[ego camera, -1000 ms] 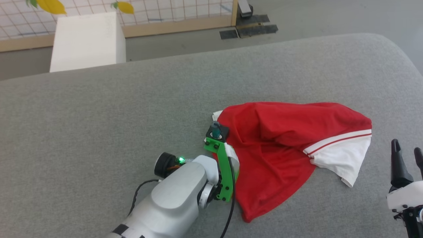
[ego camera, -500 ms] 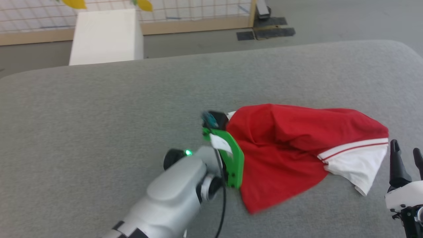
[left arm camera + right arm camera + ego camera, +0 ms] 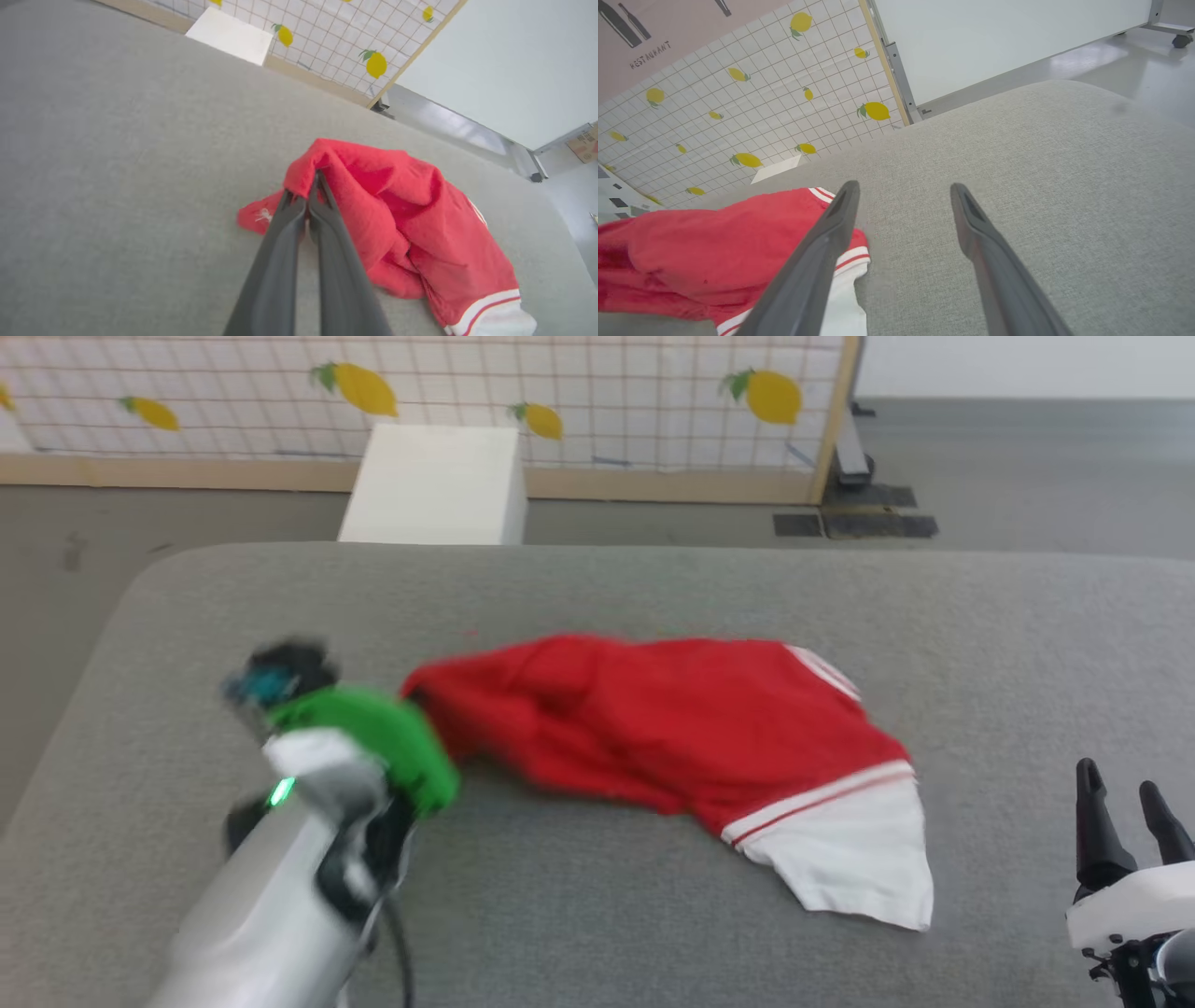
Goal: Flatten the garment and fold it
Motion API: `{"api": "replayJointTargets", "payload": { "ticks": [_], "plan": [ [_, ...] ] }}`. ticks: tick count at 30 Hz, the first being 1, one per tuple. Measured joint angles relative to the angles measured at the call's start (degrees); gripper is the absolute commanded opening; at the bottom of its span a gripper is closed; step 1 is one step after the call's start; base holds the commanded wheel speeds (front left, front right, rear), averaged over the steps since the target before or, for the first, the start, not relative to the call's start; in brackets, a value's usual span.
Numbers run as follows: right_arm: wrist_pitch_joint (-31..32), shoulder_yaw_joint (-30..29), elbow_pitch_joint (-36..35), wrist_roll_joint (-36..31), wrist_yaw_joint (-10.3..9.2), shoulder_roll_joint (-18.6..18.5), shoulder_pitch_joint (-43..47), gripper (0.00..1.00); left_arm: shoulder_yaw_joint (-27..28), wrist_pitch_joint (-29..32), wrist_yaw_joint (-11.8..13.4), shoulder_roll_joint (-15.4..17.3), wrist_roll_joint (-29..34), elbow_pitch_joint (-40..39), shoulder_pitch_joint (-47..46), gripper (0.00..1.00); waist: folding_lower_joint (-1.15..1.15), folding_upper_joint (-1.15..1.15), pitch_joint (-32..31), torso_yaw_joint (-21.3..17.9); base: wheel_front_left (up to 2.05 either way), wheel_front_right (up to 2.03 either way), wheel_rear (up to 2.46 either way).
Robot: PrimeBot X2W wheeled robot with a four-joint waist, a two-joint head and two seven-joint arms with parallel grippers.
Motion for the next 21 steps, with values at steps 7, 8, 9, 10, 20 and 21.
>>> {"api": "replayJointTargets", "payload": {
  "ticks": [7, 8, 9, 10, 20, 21],
  "plan": [
    [0.09, 1.86, 0.88, -0.48, 0.00, 0.01, 0.03, 1.00, 1.92, 2.02, 6.32, 3.69, -5.15, -5.71, 19.52, 0.00, 0.00, 0.00, -1.37, 2.99, 0.00, 0.00, 0.00],
    [0.11, 2.14, 1.02, -0.64, 0.00, 0.01, 0.03, 1.00, 1.64, 2.22, 6.69, 3.55, -5.45, -6.19, 21.13, 0.00, 0.00, 0.00, -1.43, 3.10, 0.00, 0.00, 0.00],
    [0.11, 2.50, 1.11, -0.71, 0.00, 0.01, 0.03, 1.00, 1.09, 2.78, 6.99, 3.47, -5.88, -6.81, 22.81, 0.00, 0.00, 0.00, -1.46, 3.10, 0.00, 0.00, 0.00],
    [0.27, 2.94, 1.15, -1.24, 0.00, 0.01, 0.03, 1.00, 1.12, 3.02, 7.00, 3.12, -6.75, -7.71, 24.23, 0.00, 0.00, 0.00, -1.41, 3.03, 0.00, 0.00, 0.00],
    [7.98, 6.68, 0.82, -5.58, 0.00, -0.38, -0.78, 1.00, 7.73, -12.38, 5.56, 5.61, -0.97, -17.86, 22.61, 1.00, 0.00, 0.00, -1.42, 3.52, 0.00, 0.00, 0.00],
    [9.20, 7.06, 1.02, -5.61, 0.00, -0.57, -1.05, 1.00, 7.89, -14.52, 5.01, 6.33, 0.68, -18.38, 22.11, 1.00, 0.00, 0.00, -1.45, 3.58, 0.00, 0.00, 0.00]
  ]
}}
